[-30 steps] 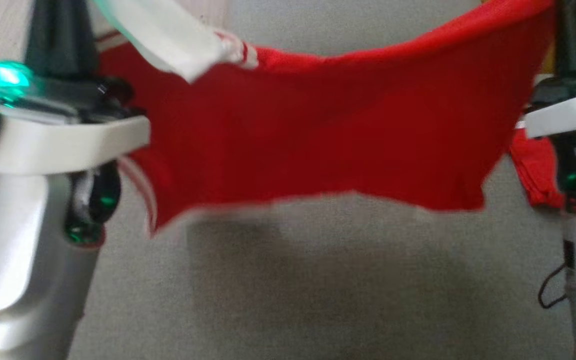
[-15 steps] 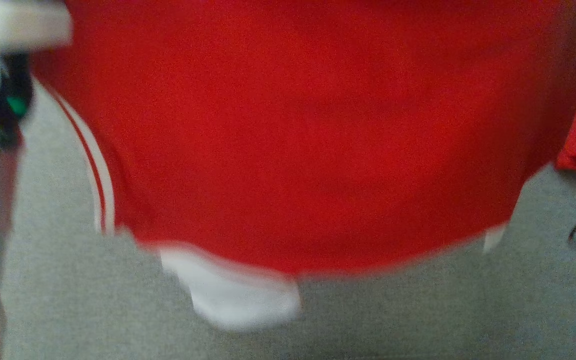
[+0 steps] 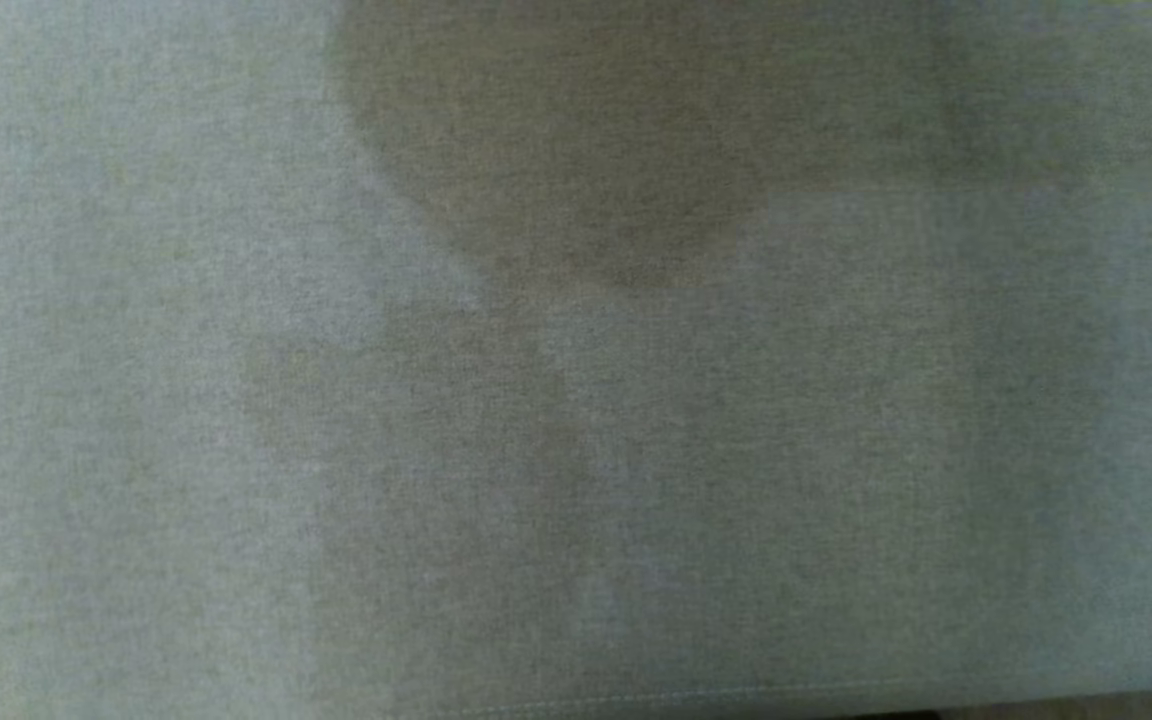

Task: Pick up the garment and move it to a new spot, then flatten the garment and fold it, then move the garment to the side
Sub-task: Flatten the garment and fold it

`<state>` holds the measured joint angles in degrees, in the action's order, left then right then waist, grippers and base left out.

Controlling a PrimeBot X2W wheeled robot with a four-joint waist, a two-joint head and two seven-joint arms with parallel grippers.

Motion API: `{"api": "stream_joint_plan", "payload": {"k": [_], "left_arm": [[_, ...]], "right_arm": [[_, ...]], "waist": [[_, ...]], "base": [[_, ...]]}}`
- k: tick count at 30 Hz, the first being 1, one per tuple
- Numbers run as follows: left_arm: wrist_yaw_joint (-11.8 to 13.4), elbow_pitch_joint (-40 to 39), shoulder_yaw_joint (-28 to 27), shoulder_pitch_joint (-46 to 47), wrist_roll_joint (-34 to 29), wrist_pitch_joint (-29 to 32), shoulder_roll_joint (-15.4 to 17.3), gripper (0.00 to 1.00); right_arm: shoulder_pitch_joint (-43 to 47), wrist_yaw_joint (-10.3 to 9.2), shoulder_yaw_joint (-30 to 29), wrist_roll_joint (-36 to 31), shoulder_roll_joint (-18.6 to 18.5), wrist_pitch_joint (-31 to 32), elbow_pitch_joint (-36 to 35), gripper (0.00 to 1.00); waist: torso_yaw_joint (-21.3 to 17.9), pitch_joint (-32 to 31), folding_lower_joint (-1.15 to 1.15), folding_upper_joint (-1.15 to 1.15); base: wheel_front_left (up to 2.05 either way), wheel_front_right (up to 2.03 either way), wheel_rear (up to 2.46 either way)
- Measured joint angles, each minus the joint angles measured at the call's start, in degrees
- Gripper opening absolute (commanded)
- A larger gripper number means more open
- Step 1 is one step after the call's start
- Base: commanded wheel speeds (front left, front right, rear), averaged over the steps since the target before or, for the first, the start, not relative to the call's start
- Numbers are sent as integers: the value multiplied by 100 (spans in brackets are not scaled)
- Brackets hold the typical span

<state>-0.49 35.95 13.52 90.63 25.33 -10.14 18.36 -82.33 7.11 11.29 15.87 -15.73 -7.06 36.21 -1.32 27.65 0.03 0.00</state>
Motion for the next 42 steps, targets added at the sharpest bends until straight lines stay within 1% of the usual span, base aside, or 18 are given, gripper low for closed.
{"api": "stream_joint_plan", "payload": {"k": [4,8,11,12,13,17,19,22,24,27,30,34,36,42], "left_arm": [[-174,568,236,36,-234,-336,-125,0],[-291,746,346,-410,-272,-465,-325,0],[-370,680,369,-1174,-316,-463,-461,0],[-419,409,327,-1863,-349,-464,-495,0],[-450,348,328,-2192,-375,-464,-506,0],[-560,288,416,-3381,-471,-463,-509,0],[-563,326,539,-3851,-535,-461,-442,0],[-615,438,765,-4338,-624,-339,-257,0],[-665,409,924,-4616,-597,-70,-118,0],[-701,112,1222,-5082,-405,383,110,0],[-711,-499,1696,-5583,-109,847,409,0],[-711,-1424,2167,-6131,314,1446,945,0],[-711,-1846,2291,-6360,503,1715,1216,0],[-711,-2924,2502,-7153,1060,2460,1928,0]], "right_arm": [[-130,0,265,-30,80,-378,890,0],[116,0,599,148,31,-495,1452,0],[621,0,921,369,-36,-480,1824,0],[1047,0,1138,548,-124,-360,2033,0],[1246,0,1224,658,-182,-272,2116,0],[1861,0,1657,1129,-487,138,2212,0],[2087,0,1876,1404,-584,411,2179,0],[2447,0,2283,1846,-801,945,1962,0],[2727,0,2603,2114,-946,1290,1733,0],[3111,0,2964,2575,-1177,1740,1400,0],[3405,0,3243,3053,-1421,2120,1031,0],[3655,0,3549,3459,-1782,2428,639,0],[3768,0,3657,3660,-1914,2539,475,0],[4180,0,4052,4205,-2112,2978,-40,0]], "waist": [[86,53,-1,0],[226,-17,-4,0],[323,-120,-3,0],[376,-217,-4,0],[411,-267,-4,0],[534,-504,-3,0],[573,-665,-4,0],[625,-930,-4,0],[650,-1122,-5,1],[673,-1401,-5,1],[692,-1651,-5,1],[721,-1906,-5,1],[733,-2008,-4,1],[709,-2336,-4,1]], "base": [[0,0,0],[0,0,0],[0,0,0],[0,0,0],[0,0,0],[0,0,0],[0,0,0],[0,0,0],[0,0,0],[0,0,0],[0,0,0],[0,0,0],[0,0,0],[0,0,0]]}}
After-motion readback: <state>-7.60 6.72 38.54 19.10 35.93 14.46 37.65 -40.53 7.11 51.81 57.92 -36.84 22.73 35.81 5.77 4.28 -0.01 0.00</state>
